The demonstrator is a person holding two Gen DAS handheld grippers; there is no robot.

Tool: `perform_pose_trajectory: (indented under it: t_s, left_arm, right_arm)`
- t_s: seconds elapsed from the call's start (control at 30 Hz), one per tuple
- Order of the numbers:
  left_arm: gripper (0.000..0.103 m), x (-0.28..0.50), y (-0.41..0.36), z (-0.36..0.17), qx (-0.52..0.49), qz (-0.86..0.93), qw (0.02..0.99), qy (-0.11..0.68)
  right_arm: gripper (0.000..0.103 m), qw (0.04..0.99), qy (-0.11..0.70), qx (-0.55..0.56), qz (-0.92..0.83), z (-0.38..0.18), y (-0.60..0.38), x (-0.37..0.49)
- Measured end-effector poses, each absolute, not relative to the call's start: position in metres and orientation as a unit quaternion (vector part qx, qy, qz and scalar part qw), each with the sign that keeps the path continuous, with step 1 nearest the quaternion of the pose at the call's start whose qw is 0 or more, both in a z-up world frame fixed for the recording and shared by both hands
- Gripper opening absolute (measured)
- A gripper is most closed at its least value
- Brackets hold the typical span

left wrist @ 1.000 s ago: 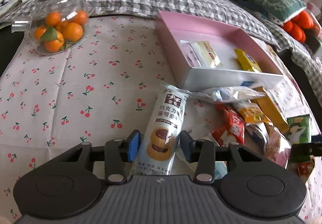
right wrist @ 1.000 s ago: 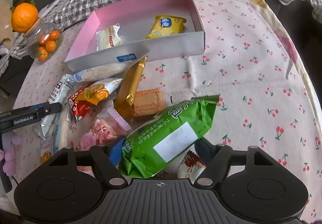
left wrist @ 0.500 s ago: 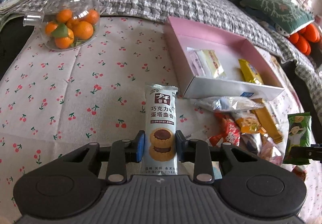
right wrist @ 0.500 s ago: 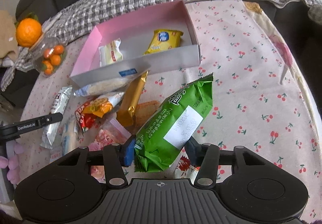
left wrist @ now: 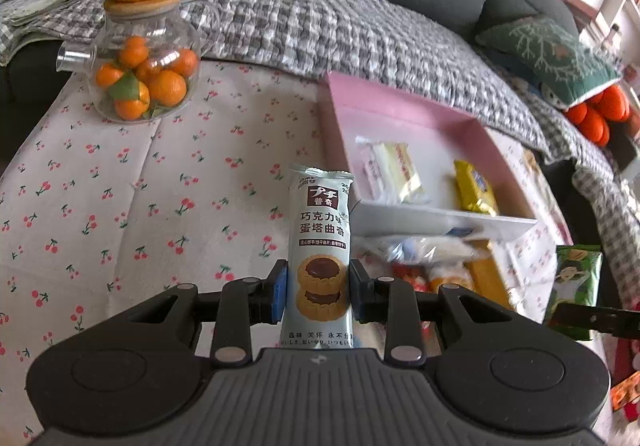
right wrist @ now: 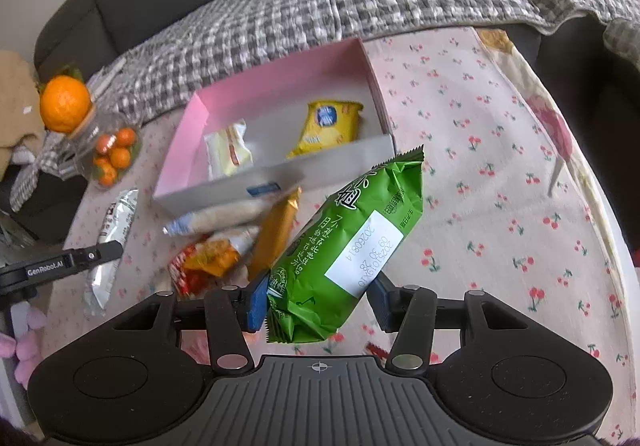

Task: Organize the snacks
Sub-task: 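Lower both packs into the pink box and open both tools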

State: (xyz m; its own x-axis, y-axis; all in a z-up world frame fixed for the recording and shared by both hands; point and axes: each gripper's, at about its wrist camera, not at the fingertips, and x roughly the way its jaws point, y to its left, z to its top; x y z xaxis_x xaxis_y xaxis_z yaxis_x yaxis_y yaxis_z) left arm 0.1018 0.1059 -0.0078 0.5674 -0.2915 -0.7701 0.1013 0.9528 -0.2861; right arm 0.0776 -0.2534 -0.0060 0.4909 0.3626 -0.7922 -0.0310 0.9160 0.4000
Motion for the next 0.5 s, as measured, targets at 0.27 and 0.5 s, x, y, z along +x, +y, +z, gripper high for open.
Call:
perform_pose_trajectory:
  t_s: [0.27,0.5]
  left_arm:
    - [0.028,0.111,0.089,0.012,-0.120,-0.124,0.889,0.423]
    - [0.028,0.131,0.069,0.017,-0.121,-0.128,0.895,0.411]
  right_arm:
    - [0.050,0.854,0.464,0.196,0.128,0.014,-0.245,0.100]
    - [0.050,0.860,0.446,0.207,0.140,0.014,-0.238,0.128]
